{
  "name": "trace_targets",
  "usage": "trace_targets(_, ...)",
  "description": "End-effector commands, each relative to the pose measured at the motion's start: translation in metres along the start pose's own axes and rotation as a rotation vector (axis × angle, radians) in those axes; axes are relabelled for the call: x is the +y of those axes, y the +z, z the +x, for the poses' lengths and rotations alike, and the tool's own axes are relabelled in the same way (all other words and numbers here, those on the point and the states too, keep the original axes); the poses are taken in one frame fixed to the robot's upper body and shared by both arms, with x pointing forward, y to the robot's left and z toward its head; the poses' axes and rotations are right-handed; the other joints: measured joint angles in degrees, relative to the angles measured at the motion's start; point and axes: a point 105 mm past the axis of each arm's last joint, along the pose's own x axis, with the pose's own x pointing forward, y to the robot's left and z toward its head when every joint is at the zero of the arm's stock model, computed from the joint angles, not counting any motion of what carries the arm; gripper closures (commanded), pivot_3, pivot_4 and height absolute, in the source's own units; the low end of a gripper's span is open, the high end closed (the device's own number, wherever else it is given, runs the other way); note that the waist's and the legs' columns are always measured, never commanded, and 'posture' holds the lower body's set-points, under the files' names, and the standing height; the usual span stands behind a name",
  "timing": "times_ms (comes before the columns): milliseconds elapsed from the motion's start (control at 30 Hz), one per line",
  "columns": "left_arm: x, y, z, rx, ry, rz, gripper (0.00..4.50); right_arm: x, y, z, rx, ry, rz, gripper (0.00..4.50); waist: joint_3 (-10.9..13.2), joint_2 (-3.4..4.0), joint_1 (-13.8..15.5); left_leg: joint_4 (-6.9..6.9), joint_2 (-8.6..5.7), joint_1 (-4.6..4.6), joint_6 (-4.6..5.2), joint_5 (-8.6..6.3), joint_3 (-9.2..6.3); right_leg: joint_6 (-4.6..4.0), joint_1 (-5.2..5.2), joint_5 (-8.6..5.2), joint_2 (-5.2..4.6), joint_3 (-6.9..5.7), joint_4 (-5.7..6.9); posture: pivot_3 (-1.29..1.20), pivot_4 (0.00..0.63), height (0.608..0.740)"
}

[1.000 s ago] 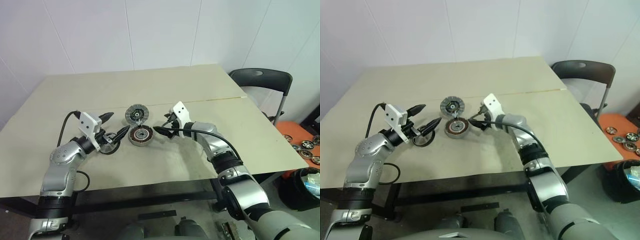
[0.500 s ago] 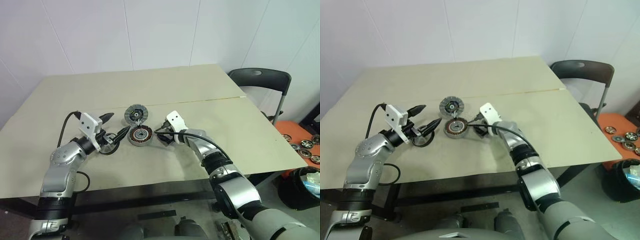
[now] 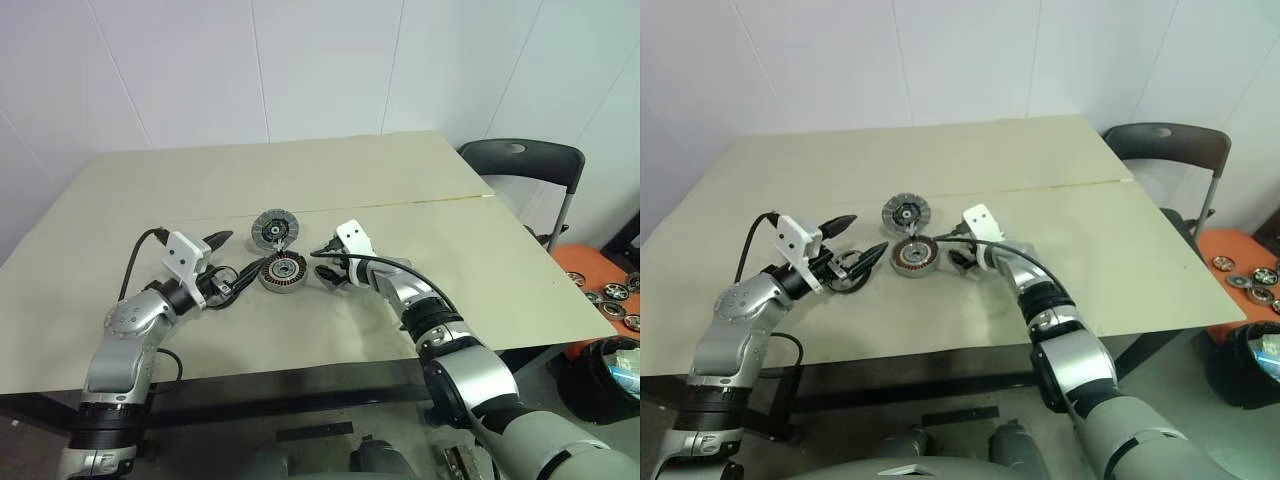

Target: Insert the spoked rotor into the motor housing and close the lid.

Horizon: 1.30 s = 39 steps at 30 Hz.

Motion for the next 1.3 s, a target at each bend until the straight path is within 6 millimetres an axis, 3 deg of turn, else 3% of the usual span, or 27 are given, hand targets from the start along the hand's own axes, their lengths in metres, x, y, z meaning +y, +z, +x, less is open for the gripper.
trace_targets(33, 0.013, 0.017, -0.011, -0.039, 0.044, 0.046, 0.03, -0.007, -0.005, -0.004, 0.031, 0.008, 0.038, 0.00, 0.00, 0.00, -0.01, -0.01, 0.00, 0.00, 0.00, 0.00, 0.00, 0.00, 0.00, 0.00, 0.00, 0.00, -0.01, 0.00, 0.000, 0.740)
trace_targets(267, 0.022, 0.022, -0.030, -0.046, 0.090, 0.033, 0.03, -0.008, -0.011, -0.006, 0.047, 0.026, 0.071, 0.00, 0.00, 0.00, 0.13, -0.02, -0.02, 0.00, 0.00, 0.00, -0.02, -0.02, 0.03, -0.02, -0.03, -0.02, -0.04, 0.00, 0.000, 0.740)
trace_targets(300, 0.023, 0.024, -0.032, -0.055, 0.100, 0.023, 0.01, -0.008, -0.010, -0.005, 0.043, 0.029, 0.072, 0.18, 0.00, 0.00, 0.11, -0.02, -0.02, 0.00, 0.00, 0.00, -0.02, -0.02, 0.03, -0.02, -0.03, -0.02, -0.04, 0.00, 0.000, 0.740)
trace_targets(433, 0.024, 0.027, -0.037, -0.064, 0.117, 0.008, 0.00, -0.002, -0.005, -0.004, 0.022, 0.053, 0.067, 1.24, 0.00, 0.00, 0.00, -0.03, -0.01, 0.00, 0.00, 0.00, -0.02, -0.02, 0.02, -0.02, -0.03, -0.02, -0.05, 0.00, 0.000, 0.740)
trace_targets(667, 0.027, 0.029, -0.045, -0.045, 0.147, 0.008, 0.00, -0.001, -0.007, -0.002, 0.049, 0.048, -0.014, 3.72, 0.00, 0.00, -0.19, -0.11, 0.04, 0.03, 0.00, 0.00, 0.02, -0.02, -0.01, -0.02, 0.01, 0.00, -0.04, 0.00, 0.000, 0.740)
trace_targets(900, 0.030, 0.031, -0.054, -0.062, 0.193, -0.054, 0.00, 0.010, 0.005, 0.000, -0.008, 0.083, -0.037, 3.77, 0.01, 0.01, -0.16, -0.13, 0.05, 0.18, 0.00, -0.01, 0.05, -0.19, 0.08, -0.11, 0.00, 0.03, -0.05, 0.00, 0.000, 0.740)
trace_targets(1000, 0.031, 0.031, -0.057, -0.065, 0.214, -0.087, 0.00, 0.035, 0.042, -0.004, -0.179, 0.201, -0.002, 3.77, 0.04, 0.04, -0.31, -0.15, 0.07, 0.17, 0.00, -0.01, 0.06, -0.18, 0.07, -0.11, 0.01, 0.04, -0.05, 0.00, 0.000, 0.740)
trace_targets(1100, 0.029, 0.028, -0.058, -0.051, 0.215, -0.121, 0.00, 0.049, 0.063, -0.009, -0.272, 0.256, -0.005, 3.77, 0.12, 0.16, -0.63, -0.21, 0.12, 0.11, 0.00, -0.01, 0.05, -0.04, -0.01, -0.03, 0.01, 0.06, -0.05, 0.00, 0.000, 0.740)
trace_targets(1200, 0.022, 0.020, -0.059, -0.003, 0.178, -0.168, 0.00, 0.066, 0.077, -0.012, -0.333, 0.309, -0.011, 3.77, 0.12, 0.17, -0.72, -0.23, 0.10, 0.07, 0.00, -0.01, 0.04, -0.03, -0.03, -0.03, 0.02, 0.05, -0.08, 0.00, 0.000, 0.740)
trace_targets(1300, 0.018, 0.016, -0.060, 0.014, 0.168, -0.188, 0.00, 0.084, 0.076, -0.012, -0.333, 0.353, -0.025, 3.77, 0.13, 0.18, -0.79, -0.24, 0.09, 0.06, -0.01, -0.01, 0.04, -0.05, -0.04, -0.04, 0.02, 0.05, -0.10, 0.00, 0.000, 0.740)
